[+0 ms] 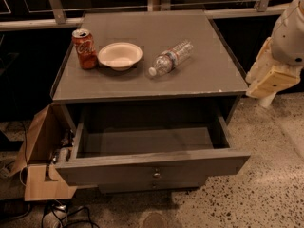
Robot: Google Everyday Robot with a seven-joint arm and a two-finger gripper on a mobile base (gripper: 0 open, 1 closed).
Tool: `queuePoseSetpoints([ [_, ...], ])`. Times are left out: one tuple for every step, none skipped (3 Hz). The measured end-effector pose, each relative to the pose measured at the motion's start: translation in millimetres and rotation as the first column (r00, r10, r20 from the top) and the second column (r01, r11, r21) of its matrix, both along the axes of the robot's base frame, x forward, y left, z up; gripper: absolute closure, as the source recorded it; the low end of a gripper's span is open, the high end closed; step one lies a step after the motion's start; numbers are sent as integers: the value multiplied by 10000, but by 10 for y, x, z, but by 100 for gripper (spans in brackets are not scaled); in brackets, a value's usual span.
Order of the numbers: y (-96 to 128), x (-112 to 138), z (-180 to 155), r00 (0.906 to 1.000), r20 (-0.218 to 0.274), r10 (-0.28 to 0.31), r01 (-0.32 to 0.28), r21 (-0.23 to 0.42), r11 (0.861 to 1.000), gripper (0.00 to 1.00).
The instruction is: Close top drawer
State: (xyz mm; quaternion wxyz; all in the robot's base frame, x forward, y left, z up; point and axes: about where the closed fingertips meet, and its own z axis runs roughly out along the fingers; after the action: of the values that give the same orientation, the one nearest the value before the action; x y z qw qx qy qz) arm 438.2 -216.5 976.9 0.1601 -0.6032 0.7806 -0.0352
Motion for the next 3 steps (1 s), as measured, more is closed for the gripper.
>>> queuePoseSetpoints([
  [0,0,0,10000,0,0,0,0,10000,84],
  [0,0,0,10000,0,-1,1,0,10000,100],
  [-83,-217,-330,9976,-394,-576,580,96,9983,100],
])
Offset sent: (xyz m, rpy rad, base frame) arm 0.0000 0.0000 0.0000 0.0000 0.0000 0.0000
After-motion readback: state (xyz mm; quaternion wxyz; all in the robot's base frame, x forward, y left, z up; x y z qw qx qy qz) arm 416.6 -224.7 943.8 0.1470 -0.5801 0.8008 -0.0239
